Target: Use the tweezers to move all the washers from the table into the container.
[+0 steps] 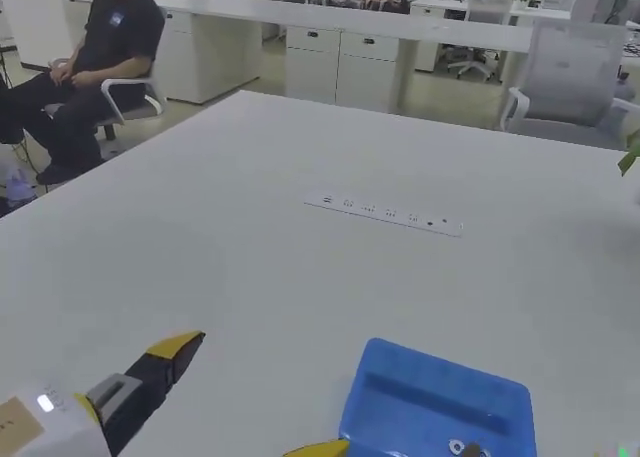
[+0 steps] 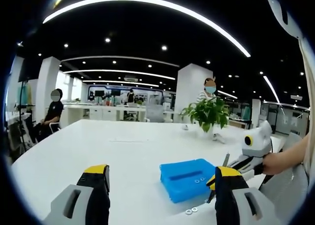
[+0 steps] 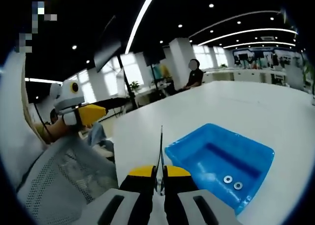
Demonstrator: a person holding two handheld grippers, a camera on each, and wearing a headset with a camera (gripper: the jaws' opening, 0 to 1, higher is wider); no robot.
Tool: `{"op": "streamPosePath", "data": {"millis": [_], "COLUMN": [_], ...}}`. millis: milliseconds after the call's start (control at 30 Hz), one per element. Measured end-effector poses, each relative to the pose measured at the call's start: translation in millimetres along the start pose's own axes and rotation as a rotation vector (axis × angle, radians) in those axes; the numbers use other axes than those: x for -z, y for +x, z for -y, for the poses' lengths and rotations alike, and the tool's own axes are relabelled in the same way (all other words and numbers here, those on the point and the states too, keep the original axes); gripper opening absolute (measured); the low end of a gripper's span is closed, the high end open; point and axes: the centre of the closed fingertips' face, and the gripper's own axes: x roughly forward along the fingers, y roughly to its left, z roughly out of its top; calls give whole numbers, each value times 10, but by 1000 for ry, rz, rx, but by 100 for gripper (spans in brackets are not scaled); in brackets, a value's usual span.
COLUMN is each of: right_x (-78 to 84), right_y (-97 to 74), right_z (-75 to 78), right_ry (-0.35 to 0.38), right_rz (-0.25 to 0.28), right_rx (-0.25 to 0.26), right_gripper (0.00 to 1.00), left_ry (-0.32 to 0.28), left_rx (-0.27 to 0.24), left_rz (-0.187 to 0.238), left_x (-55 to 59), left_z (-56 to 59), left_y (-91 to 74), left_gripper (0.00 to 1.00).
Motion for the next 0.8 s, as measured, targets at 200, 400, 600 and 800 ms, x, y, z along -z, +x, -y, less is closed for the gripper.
{"op": "streamPosePath", "data": {"millis": [200,400,600,800], "right_x": [-158,-304,-390,-444], "right_y": [-153,-234,-247,-255], "right_z": [43,155,268,430], "right_ry": [39,57,32,5], "right_rz": [57,99,87,75], "right_rx": [34,73,115,164], "right_gripper": [3,3,3,3], "left_ry": [4,0,2,3], "left_rx": [11,10,9,11], "left_rz": [40,40,45,41], "left_x": [-73,-78,-89,-80], "left_z": [31,32,34,39], "left_y": [-12,-9,-11,-6], "left_gripper": [93,93,94,94]}}
